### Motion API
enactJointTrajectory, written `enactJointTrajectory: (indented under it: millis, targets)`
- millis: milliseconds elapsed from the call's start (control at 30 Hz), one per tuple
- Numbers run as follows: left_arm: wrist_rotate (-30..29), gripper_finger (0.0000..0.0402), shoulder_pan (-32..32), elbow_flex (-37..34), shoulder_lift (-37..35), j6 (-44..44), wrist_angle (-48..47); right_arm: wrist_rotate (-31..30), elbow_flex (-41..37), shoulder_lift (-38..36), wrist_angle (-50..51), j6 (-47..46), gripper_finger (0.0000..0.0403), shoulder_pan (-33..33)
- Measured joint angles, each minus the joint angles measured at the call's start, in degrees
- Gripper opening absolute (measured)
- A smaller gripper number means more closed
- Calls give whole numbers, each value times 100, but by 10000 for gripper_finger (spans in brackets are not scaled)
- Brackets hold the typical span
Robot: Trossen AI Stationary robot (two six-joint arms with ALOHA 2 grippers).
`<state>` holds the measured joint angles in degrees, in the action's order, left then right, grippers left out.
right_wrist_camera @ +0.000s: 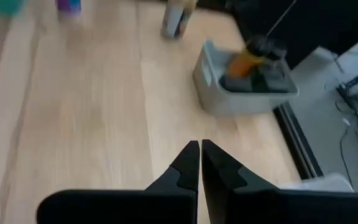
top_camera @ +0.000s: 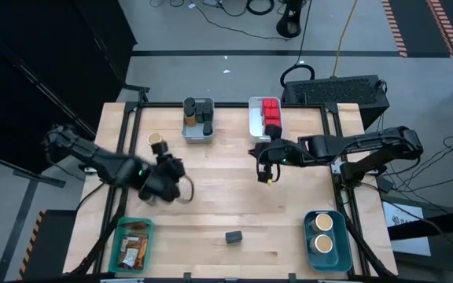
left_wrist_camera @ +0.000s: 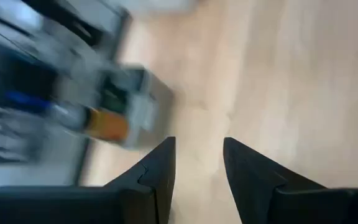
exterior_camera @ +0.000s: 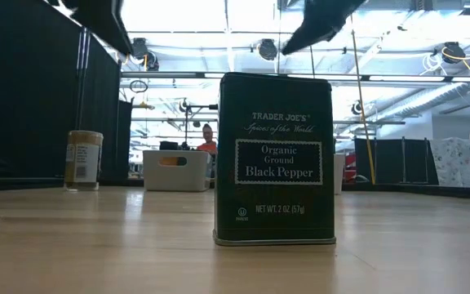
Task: Sort spices by type
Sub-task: Put the gold spice bottle into the blue bin
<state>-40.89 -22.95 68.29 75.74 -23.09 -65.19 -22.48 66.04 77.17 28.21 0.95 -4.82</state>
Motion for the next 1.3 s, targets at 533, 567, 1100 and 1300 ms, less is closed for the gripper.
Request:
enactJointTrajectory:
  millis: [533, 567, 1100, 1300]
  targets:
    - [2918, 100, 3397, 13, -270, 281, -925, -607, -334, -146, -244, -46, 0, -150]
    - [2920, 100, 3609, 13, -243, 365, -910, -607, -332, -146, -246, -46, 0, -150]
    - [2859, 251, 5270, -73, 63, 349, -1577, -547, -334, -144, -124, -43, 0, -181]
    - [2838, 286, 5262, -117, 331, 256, -1450, -259, -333, -142, -45, -35, 0, -181]
